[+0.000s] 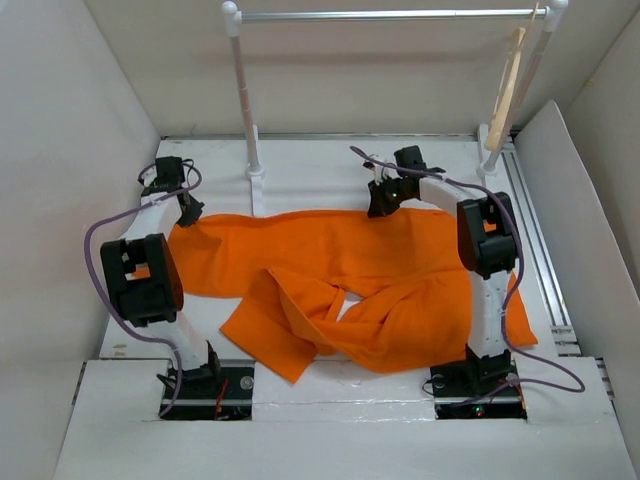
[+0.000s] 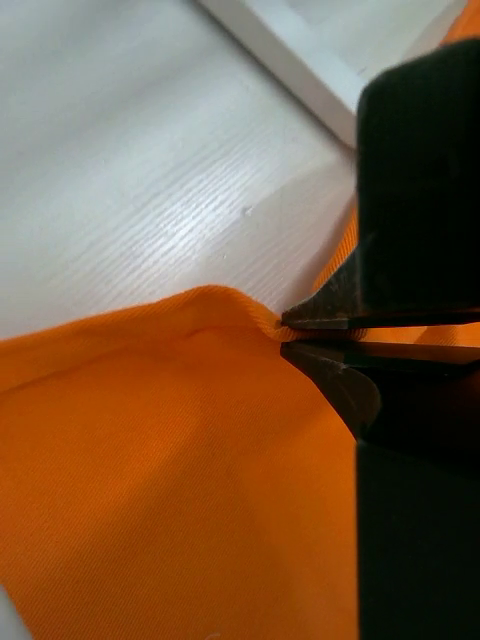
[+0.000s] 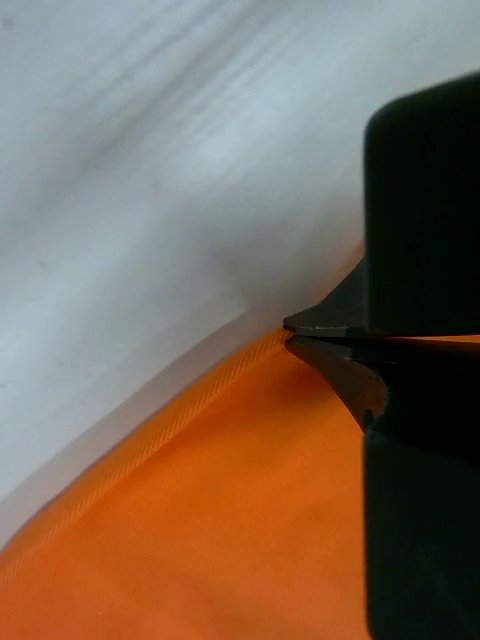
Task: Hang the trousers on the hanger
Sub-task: Flatten out the trousers at the center of the board.
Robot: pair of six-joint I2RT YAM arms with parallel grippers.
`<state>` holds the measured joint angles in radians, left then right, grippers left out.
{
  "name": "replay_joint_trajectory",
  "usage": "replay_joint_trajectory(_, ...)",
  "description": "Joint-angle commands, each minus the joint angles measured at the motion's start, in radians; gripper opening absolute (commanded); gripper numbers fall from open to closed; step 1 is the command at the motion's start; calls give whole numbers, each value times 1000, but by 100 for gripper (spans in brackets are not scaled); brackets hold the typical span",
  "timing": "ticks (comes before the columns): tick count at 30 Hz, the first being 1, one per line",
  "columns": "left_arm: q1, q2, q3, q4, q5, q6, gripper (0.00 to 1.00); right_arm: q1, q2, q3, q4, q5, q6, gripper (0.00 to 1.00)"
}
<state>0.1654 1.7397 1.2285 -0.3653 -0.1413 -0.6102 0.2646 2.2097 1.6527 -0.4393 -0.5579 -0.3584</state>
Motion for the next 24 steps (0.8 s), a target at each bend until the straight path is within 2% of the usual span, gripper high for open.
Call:
replay_joint_trajectory(1,2,-112,-6,-15,-37,-3,0,-28,-137,-82,121,-7,78,0)
replay_joint_trajectory(4,2,-161,2,-14,-55,-14,0,-38,-238,-136,174,18,116,0)
replay_joint_trajectory(8,2,-154,40,34,-61,-25,0,-38,-254,-107,197,53,144,0)
replay_joint_trajectory(10,2,-53,106,14,-50,-28,0,-48,-184,-3,133,85,145,0)
replay_joint_trajectory(12,-12,76,265,-12,-76,-33,0,-48,-101,100,105,140,151,0)
replay_joint_trajectory(13,-12,121,266,-17,-76,-25,0,-48,-72,139,79,141,148,0)
replay_joint_trajectory(15,-27,252,409,-64,-106,-1,0,-48,-21,200,50,209,153,0)
replay_joint_trajectory(17,-41,332,562,-119,-103,15,9,-48,17,262,28,281,159,0)
replay_joint_trajectory(18,-41,378,603,-168,-113,18,15,-39,21,269,27,311,179,16)
replay_joint_trajectory(19,-41,386,630,-173,-121,33,37,-39,21,286,28,320,179,30)
replay_joint_trajectory(20,-41,386,653,-179,-139,43,52,-27,9,289,31,319,179,47)
replay_joint_trajectory(21,-41,359,651,-181,-148,49,72,-6,-1,291,27,319,179,61)
replay_joint_trajectory(24,-21,254,550,-134,-165,81,76,36,-77,251,-10,308,161,65)
